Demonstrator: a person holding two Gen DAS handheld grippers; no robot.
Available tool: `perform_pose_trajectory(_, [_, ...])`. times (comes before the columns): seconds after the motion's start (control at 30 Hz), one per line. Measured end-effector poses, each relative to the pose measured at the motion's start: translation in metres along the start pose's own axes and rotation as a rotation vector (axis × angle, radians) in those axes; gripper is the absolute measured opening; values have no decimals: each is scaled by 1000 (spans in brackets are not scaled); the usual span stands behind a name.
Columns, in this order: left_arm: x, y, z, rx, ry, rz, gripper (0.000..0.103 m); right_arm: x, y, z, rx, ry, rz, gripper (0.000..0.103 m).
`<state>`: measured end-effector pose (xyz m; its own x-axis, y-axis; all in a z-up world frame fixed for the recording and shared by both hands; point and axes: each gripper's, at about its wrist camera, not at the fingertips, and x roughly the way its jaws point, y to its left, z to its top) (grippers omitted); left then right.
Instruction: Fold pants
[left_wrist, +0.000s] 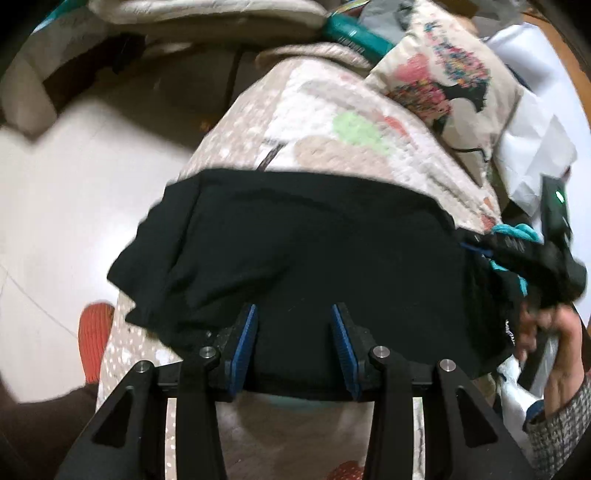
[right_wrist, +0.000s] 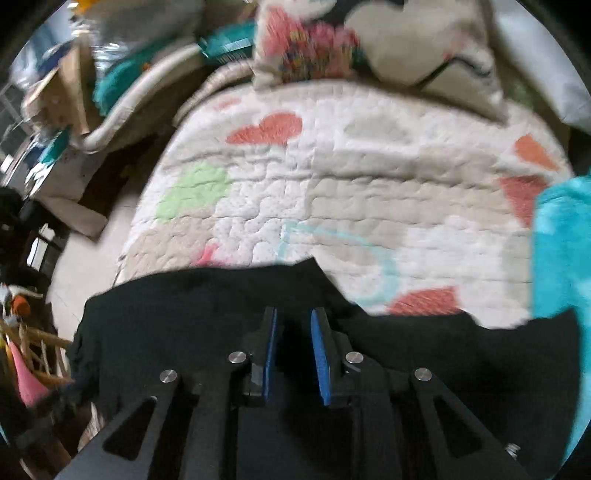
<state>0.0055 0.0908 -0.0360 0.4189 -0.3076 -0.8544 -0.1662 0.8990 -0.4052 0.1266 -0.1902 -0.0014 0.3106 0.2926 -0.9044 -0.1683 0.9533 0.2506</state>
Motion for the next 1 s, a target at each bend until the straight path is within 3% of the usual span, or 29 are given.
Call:
perform_pose_trajectory(0.07, [3, 5, 0, -28, 15, -14, 40, 25, -8, 14, 68, 65, -13, 20])
perform_pose_trajectory(0.2, [-8, 7, 8, -28, -28, 1, 40, 13, -13, 32, 113, -32, -127, 21])
perform_pose_trajectory(0.43, [-33, 62, 29, -213, -144, 97, 40, -46, 10, 10, -26, -147, -117, 38])
perform_pose_trajectory(0.6, [-38, 107, 15, -330, -134, 153, 40, -59, 48, 5, -103, -129, -31, 43])
perform_pose_trajectory(0.77, [-38, 132, -11, -469, -94, 38, 40, -49, 104, -4, -183, -65, 86, 51])
perform_pose_trajectory(0.87, [-40, 124, -23, -490, -103, -33, 40, -38, 136, -8, -222, -8, 178, 52])
perform_pose_trajectory(1.0, [-30, 110, -25, -463, -67, -100, 40, -19, 181, -14, -335, 59, 200, 53])
